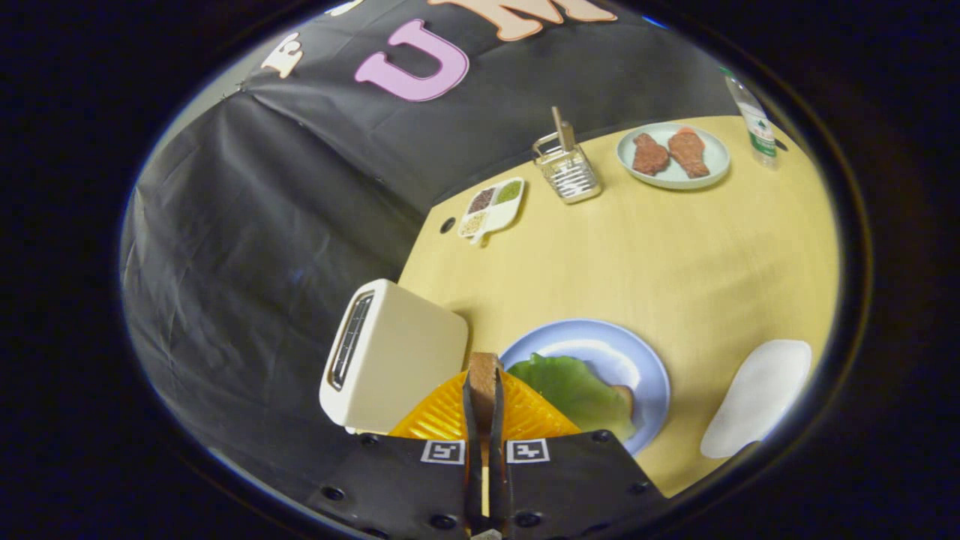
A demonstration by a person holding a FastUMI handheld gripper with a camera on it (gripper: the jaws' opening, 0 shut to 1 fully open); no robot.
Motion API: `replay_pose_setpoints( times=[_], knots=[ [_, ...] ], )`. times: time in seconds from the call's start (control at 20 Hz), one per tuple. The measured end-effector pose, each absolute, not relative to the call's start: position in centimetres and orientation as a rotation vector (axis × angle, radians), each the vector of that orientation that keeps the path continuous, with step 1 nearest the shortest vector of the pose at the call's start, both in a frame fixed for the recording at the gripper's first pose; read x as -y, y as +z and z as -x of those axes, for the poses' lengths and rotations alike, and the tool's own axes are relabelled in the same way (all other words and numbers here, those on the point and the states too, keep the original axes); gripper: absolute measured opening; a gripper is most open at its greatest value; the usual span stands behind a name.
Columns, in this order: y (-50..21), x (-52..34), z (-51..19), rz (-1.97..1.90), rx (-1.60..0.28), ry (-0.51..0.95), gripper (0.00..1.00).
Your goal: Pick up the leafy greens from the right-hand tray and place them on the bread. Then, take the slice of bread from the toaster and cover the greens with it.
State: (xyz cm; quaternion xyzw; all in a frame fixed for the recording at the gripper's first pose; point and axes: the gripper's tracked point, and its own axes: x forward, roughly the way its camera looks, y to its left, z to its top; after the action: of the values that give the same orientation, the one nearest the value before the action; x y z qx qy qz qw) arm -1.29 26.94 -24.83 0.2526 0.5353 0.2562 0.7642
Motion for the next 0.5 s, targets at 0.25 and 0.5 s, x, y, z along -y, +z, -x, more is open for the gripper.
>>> replay_pose_setpoints(
  times=[0.25,0.5],
  knots=[
    [-26.2,-25.4,1.3,-0.568,-1.182,0.517,0.1],
    [-28.0,-23.3,1.8,-0.537,-1.205,0.473,0.16]
  ],
)
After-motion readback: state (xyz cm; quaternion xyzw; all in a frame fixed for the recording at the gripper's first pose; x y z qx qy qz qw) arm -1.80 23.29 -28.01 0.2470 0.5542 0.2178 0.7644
